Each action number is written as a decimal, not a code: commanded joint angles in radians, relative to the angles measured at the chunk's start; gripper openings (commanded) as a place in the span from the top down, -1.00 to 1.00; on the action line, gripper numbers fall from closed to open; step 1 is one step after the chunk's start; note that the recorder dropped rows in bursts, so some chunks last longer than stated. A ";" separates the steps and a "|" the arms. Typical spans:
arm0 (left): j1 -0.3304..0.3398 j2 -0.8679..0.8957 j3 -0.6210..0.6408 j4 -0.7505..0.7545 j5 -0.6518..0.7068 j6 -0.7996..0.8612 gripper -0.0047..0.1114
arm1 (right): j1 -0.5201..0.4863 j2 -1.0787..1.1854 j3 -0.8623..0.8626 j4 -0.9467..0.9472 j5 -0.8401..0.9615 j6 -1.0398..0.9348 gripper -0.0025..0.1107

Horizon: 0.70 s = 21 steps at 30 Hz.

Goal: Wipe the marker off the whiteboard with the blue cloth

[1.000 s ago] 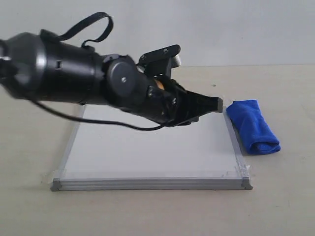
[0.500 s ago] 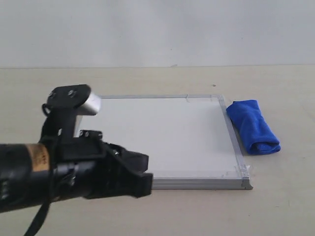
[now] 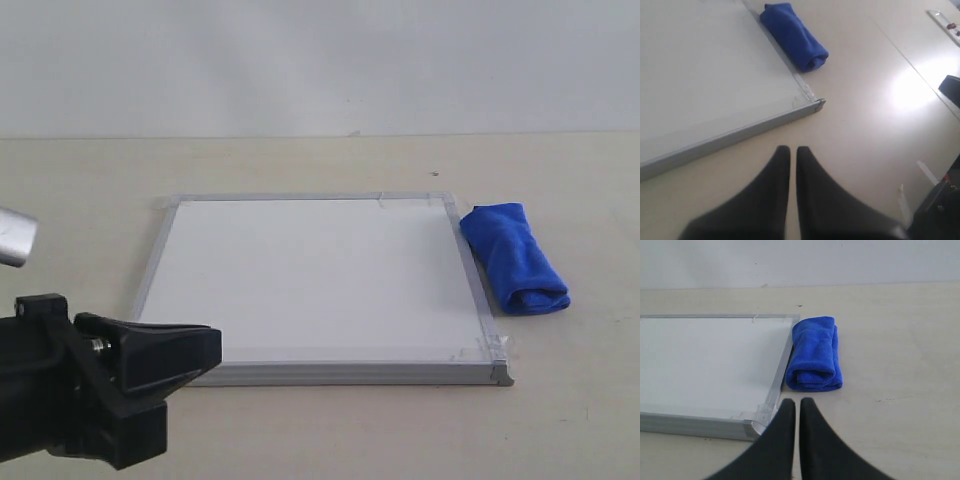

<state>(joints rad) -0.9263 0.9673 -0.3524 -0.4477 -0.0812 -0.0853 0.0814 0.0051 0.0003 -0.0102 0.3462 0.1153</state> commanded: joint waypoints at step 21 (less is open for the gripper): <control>0.416 -0.575 0.167 0.018 -0.033 0.218 0.84 | -0.003 -0.005 0.000 0.000 -0.004 -0.002 0.96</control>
<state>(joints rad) -0.6061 0.4564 -0.2284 -0.4326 -0.1264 0.1167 0.0814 0.0051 0.0003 -0.0102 0.3462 0.1153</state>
